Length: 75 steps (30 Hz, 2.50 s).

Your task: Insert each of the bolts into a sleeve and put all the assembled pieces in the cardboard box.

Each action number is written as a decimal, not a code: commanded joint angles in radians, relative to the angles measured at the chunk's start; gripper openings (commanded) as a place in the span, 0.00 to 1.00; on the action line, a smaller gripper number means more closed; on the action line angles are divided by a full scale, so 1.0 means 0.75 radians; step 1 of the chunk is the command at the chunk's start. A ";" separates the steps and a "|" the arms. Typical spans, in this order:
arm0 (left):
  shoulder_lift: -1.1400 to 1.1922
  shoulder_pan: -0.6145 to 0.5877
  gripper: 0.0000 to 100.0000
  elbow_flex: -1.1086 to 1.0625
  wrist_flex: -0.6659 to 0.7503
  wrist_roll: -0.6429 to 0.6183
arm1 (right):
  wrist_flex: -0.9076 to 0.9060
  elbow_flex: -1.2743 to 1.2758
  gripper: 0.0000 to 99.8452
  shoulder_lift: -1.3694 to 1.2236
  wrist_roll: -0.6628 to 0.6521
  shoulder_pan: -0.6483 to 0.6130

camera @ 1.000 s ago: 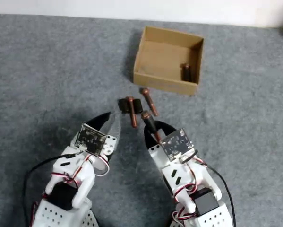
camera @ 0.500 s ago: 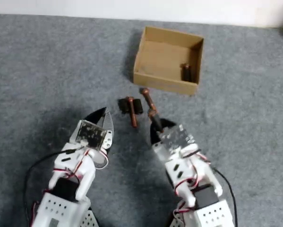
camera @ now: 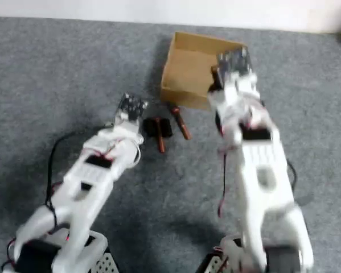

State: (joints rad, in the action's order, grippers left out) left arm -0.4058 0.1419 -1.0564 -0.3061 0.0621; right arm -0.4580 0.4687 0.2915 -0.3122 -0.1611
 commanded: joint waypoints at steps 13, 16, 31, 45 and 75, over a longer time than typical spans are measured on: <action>0.050 -0.056 0.01 0.126 -0.063 -0.088 | -0.533 -1.515 0.01 -1.298 0.018 0.077; 0.050 -0.056 0.01 0.126 -0.063 -0.088 | -0.666 -1.707 0.02 -1.394 0.018 0.079; 0.050 -0.056 0.01 0.124 -0.047 -0.090 | -1.437 -2.356 0.41 -1.533 0.020 0.073; 0.050 -0.066 0.01 0.120 -0.027 -0.090 | -1.748 -2.900 0.41 -1.431 0.047 0.032; 0.040 -0.197 0.01 0.126 -0.031 -0.284 | -0.598 0.494 0.41 0.549 0.037 -0.639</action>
State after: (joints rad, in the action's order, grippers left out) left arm -0.3690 -0.0023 -1.0119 -0.3475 -0.1419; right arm -1.0180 0.7925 0.7273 -0.2677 -0.6429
